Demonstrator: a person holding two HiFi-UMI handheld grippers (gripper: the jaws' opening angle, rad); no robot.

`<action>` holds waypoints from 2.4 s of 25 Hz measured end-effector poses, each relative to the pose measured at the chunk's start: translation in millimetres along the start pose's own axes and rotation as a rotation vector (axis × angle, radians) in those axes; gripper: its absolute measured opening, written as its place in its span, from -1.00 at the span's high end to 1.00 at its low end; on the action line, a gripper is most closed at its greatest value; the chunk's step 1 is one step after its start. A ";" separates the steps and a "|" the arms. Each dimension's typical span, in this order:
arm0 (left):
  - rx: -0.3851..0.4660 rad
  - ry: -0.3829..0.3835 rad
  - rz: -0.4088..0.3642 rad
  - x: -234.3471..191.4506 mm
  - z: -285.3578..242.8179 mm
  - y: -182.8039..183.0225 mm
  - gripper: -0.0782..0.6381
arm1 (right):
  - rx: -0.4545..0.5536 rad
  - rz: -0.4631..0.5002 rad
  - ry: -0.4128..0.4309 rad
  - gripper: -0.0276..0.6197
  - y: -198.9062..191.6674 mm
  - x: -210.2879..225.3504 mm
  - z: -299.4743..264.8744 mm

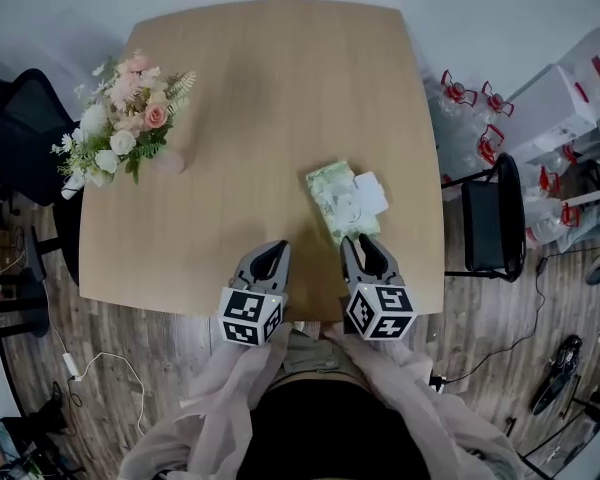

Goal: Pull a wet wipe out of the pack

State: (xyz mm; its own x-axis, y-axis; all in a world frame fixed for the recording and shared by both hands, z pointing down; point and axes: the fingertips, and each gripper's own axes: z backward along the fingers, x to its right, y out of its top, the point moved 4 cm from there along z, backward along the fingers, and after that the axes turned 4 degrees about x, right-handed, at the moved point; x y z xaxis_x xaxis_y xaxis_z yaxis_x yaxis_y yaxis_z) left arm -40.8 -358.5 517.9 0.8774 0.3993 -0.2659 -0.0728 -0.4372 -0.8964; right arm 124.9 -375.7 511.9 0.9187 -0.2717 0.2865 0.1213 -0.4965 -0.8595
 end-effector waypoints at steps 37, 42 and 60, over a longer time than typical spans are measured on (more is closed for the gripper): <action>-0.015 0.236 0.082 -59.2 7.0 -7.5 0.75 | -0.100 0.067 0.038 0.86 14.4 11.1 -58.8; -0.009 0.237 0.071 -58.9 10.3 -6.0 0.75 | -0.096 0.063 0.031 0.87 12.0 9.9 -53.4; 0.013 0.227 0.033 -54.0 26.5 -3.7 0.75 | -0.062 0.052 0.012 0.88 6.2 4.9 -33.3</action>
State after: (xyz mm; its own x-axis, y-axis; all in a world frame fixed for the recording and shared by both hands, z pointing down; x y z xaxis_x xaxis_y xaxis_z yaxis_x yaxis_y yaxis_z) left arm -100.4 -357.1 526.2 0.9585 0.1928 -0.2101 -0.1083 -0.4356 -0.8936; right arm 117.7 -407.6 522.1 0.9187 -0.3082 0.2471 0.0492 -0.5314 -0.8457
